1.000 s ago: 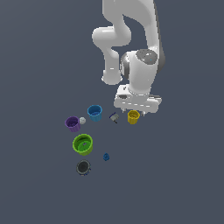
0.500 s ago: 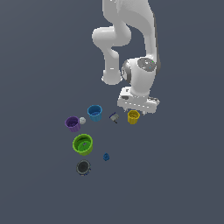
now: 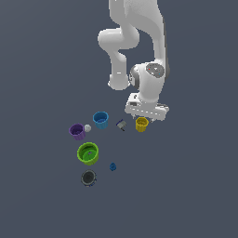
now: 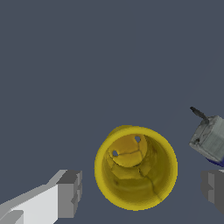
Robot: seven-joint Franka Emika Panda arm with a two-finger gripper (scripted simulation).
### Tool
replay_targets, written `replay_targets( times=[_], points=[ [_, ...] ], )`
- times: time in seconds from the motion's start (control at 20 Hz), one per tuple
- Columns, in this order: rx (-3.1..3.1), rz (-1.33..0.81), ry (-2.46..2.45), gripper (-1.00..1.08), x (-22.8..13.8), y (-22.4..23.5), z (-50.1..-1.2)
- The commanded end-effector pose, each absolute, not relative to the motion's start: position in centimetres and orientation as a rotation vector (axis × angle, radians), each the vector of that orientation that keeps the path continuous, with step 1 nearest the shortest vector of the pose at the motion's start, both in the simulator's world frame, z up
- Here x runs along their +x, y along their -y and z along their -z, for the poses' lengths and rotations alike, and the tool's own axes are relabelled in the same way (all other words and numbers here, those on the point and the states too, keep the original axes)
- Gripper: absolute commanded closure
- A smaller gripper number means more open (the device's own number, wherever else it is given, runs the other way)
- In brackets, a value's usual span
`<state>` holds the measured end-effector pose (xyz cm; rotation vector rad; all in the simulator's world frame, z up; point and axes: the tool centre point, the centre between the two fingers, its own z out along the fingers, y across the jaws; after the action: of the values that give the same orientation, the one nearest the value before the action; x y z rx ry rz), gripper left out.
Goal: Pick up a designated object from a clutter of objects.
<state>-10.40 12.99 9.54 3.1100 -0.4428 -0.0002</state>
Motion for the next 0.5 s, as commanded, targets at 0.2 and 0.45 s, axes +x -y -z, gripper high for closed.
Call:
replay_targets(
  times=[0.2,0.45],
  points=[
    [3.11,0.001,0.444,-0.92,-10.5,-13.0,-7.7],
    [3.11,0.001,0.445,-0.92,-10.6,-13.0,-5.7]
  ],
)
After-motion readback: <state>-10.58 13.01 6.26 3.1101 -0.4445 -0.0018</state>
